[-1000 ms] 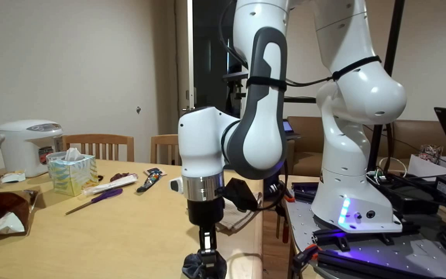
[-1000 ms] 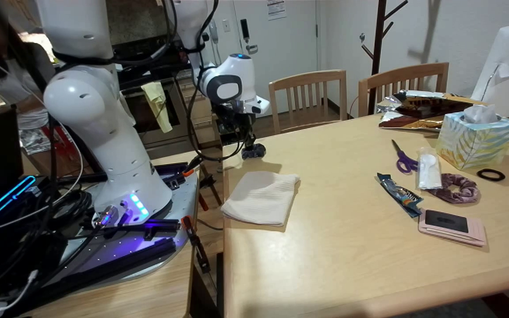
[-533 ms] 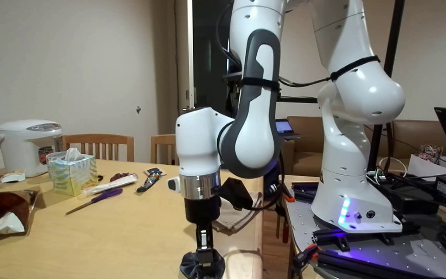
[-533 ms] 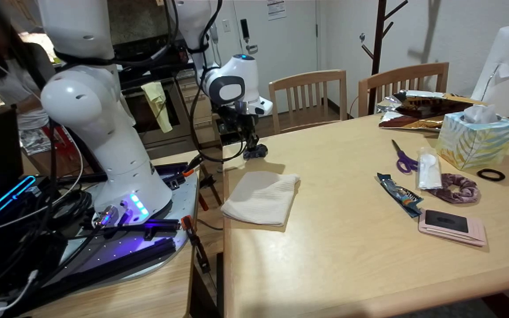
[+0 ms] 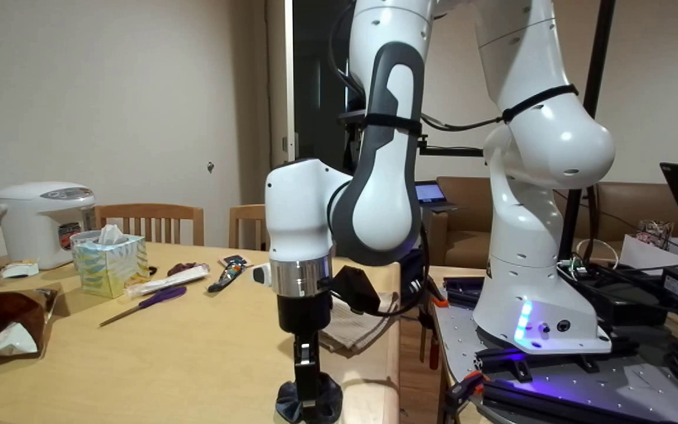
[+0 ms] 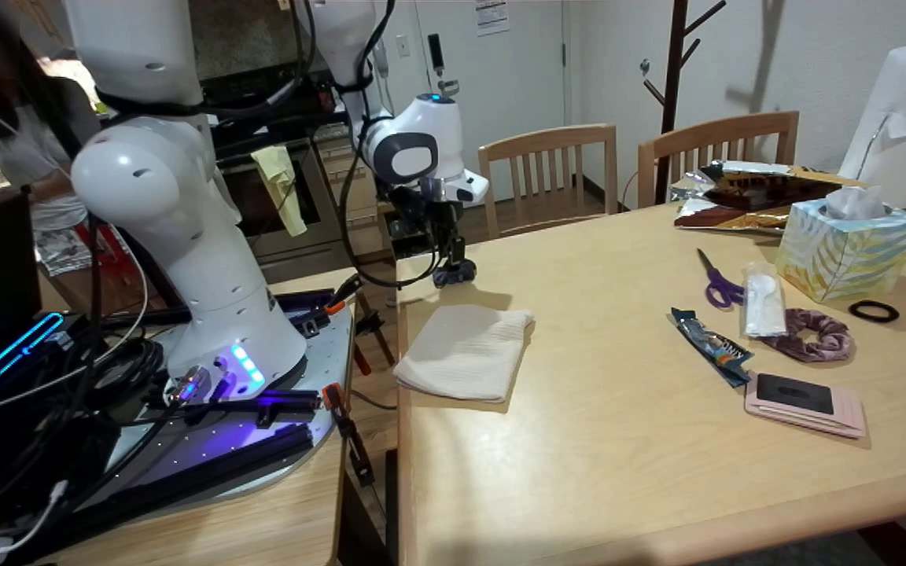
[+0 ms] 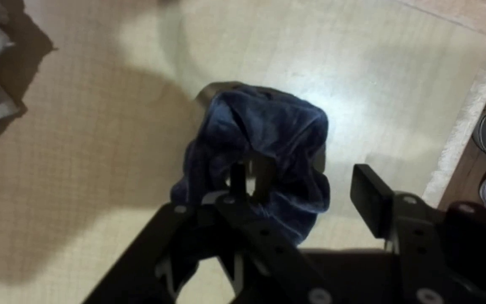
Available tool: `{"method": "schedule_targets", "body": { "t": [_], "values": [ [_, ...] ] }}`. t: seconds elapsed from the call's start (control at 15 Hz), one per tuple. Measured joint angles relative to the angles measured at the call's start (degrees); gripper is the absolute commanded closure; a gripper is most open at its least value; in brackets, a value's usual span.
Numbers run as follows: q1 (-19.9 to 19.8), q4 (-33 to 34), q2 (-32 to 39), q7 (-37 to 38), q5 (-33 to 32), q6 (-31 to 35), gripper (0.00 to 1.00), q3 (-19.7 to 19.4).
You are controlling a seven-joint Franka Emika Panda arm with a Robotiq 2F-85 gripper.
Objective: Move the scrunchie to the back left corner of the table
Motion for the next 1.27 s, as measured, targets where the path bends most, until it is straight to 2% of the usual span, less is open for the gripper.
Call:
{"method": "schedule_targets", "body": {
  "t": [0.2,0.67,0.93,1.13,1.27],
  "values": [
    [0.0,0.1,-2.9,-0.4,-0.2,-2.6,0.0,-0.4],
    [0.1,2.2,-17.3,-4.3,-0.7,-18.8,0.0,-4.1],
    [0.1,4.5,-22.5,-11.3,1.9,-29.7,0.0,-8.7],
    [-0.2,7.0,-23.6,-17.2,1.9,-37.6,0.0,-13.0],
    [-0.5,8.1,-23.5,-19.8,1.8,-39.6,0.0,-14.4]
  ]
}}
